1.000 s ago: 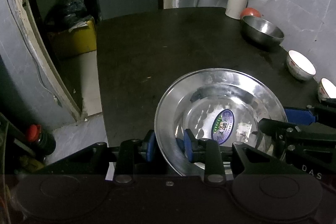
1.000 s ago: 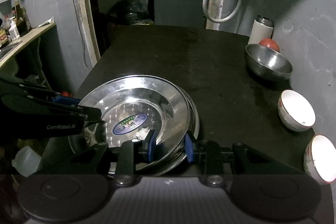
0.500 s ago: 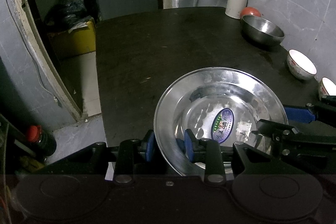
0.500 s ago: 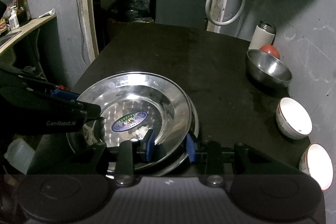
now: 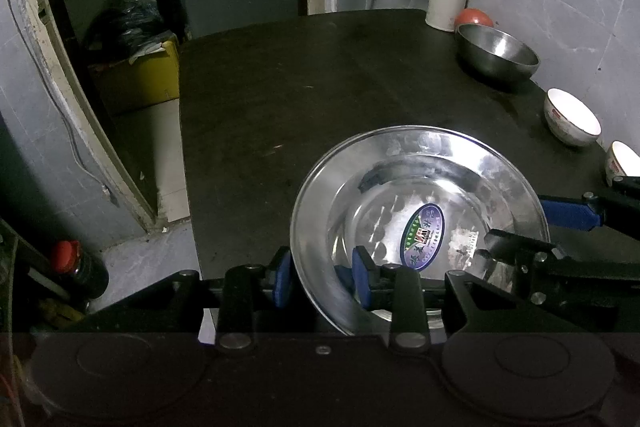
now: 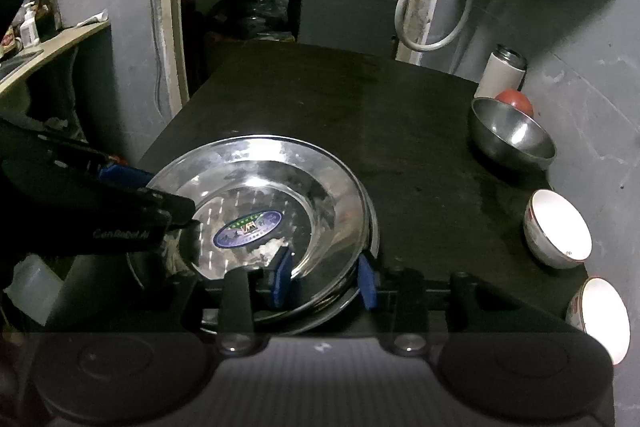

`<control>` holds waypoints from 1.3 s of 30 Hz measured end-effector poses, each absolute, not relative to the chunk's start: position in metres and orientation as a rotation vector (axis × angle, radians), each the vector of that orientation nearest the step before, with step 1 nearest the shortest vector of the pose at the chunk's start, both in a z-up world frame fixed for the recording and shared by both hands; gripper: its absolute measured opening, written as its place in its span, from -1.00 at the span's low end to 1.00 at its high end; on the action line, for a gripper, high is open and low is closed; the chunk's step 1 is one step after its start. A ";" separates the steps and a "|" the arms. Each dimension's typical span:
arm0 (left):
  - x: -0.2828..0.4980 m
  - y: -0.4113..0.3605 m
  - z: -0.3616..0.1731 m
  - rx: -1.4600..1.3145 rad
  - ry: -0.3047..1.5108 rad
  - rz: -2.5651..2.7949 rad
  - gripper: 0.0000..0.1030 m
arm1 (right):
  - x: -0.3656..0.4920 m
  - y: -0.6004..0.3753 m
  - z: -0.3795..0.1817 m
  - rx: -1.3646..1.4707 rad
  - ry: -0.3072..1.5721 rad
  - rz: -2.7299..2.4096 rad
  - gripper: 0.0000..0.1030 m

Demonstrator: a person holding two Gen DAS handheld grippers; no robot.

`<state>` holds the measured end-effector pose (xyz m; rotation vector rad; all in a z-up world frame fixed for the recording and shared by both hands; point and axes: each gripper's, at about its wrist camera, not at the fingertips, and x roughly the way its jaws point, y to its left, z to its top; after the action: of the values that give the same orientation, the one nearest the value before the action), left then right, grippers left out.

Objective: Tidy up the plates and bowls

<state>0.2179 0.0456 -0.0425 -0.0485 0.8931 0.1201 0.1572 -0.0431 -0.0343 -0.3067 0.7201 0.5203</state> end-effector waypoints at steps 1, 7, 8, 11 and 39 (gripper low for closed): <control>0.218 0.045 -0.043 -0.048 0.893 0.120 -0.34 | 0.157 -0.043 -0.034 -0.308 0.719 0.521 -0.21; 0.218 0.045 -0.042 -0.041 0.894 0.121 -0.32 | 0.156 -0.043 -0.036 -0.315 0.715 0.524 -0.19; 0.218 0.044 -0.043 -0.037 0.894 0.122 -0.30 | 0.156 -0.043 -0.036 -0.316 0.715 0.525 -0.19; 0.218 0.043 -0.044 -0.030 0.894 0.122 -0.28 | 0.155 -0.043 -0.036 -0.320 0.715 0.527 -0.16; 0.215 0.040 -0.046 -0.039 0.889 0.116 0.14 | 0.149 -0.045 -0.037 -0.333 0.714 0.518 -0.05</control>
<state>0.2150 0.0403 -0.0459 -0.0390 0.8894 0.1157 0.1487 -0.0445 -0.0373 -0.3326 0.7139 0.5180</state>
